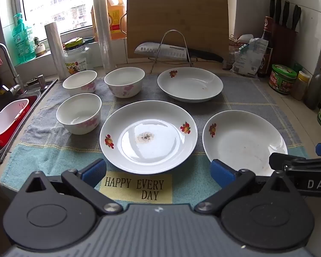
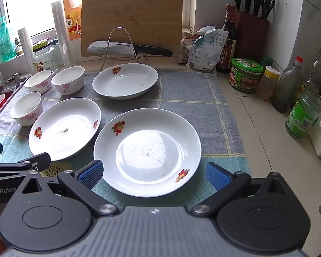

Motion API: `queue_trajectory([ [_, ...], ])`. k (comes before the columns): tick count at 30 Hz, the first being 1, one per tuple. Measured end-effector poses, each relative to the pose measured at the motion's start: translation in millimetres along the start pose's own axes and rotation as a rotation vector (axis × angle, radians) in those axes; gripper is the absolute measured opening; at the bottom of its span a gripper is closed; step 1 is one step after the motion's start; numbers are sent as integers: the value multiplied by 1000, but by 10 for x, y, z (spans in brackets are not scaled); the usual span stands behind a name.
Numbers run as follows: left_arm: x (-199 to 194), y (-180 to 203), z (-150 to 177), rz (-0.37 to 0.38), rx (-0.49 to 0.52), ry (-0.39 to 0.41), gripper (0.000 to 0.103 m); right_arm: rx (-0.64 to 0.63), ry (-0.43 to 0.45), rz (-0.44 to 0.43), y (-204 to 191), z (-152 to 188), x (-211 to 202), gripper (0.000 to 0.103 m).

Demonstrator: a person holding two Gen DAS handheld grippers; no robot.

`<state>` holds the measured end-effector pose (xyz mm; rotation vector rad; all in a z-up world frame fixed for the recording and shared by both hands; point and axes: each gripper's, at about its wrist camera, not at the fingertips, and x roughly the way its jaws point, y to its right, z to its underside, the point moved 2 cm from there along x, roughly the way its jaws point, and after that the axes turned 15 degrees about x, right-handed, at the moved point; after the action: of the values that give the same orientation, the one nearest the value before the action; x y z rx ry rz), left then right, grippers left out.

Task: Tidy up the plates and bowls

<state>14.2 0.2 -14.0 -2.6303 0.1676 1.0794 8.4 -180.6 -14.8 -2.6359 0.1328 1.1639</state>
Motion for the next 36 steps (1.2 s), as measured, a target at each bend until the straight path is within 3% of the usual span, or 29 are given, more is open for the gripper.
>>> queue_trajectory([
  [36, -52, 5, -28, 0, 1, 5, 102, -5, 23, -7, 23, -17, -55, 103],
])
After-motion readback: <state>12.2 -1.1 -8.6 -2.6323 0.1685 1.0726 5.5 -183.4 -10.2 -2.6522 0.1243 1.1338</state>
